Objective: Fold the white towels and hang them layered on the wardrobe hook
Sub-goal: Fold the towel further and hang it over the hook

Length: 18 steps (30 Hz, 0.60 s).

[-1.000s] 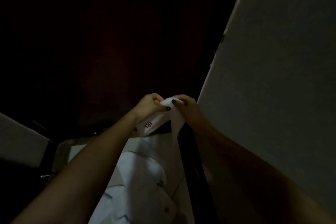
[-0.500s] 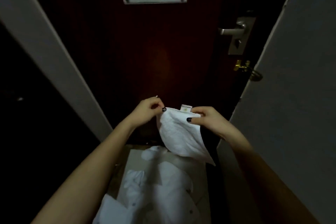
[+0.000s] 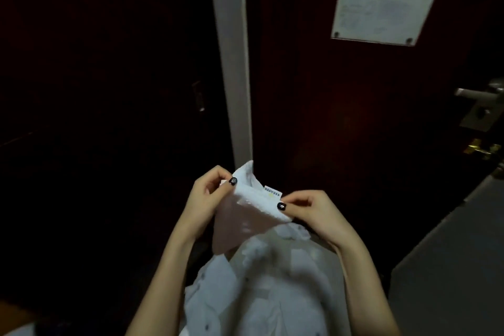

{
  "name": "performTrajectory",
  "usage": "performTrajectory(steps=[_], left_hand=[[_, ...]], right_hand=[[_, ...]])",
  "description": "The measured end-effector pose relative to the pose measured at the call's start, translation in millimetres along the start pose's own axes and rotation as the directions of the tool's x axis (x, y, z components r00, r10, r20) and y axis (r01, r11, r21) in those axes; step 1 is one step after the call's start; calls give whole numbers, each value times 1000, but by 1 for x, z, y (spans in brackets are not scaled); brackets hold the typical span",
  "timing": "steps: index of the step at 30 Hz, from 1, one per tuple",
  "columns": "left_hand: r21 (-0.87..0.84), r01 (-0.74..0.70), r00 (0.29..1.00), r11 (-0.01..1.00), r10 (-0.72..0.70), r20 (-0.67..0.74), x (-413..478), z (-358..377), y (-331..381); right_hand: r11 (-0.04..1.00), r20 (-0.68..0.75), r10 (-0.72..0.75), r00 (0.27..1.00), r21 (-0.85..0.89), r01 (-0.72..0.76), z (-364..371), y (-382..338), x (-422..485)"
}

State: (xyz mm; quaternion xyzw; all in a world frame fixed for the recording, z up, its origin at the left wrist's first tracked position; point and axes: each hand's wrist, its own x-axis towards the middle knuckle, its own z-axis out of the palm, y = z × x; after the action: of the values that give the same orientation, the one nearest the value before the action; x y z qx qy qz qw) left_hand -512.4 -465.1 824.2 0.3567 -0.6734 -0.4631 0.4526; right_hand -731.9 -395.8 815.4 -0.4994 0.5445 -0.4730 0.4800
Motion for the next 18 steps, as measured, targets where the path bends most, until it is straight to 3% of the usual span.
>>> performTrajectory(steps=[3, 7, 12, 18], left_hand=[[-6, 41, 999, 999, -41, 1, -41, -37, 9], [-104, 58, 995, 993, -65, -71, -89, -77, 26], [-231, -20, 995, 973, -2, -96, -147, -128, 47], [-177, -112, 965, 978, 65, -253, -216, -198, 64]], right_hand=[[995, -4, -85, 996, -60, 85, 40, -3, -9], [989, 12, -147, 989, 8, 147, 96, -3, -17], [978, 295, -168, 941, 166, 123, 165, -12, -31], [969, 425, -246, 872, 129, 210, 249, -33, -60]])
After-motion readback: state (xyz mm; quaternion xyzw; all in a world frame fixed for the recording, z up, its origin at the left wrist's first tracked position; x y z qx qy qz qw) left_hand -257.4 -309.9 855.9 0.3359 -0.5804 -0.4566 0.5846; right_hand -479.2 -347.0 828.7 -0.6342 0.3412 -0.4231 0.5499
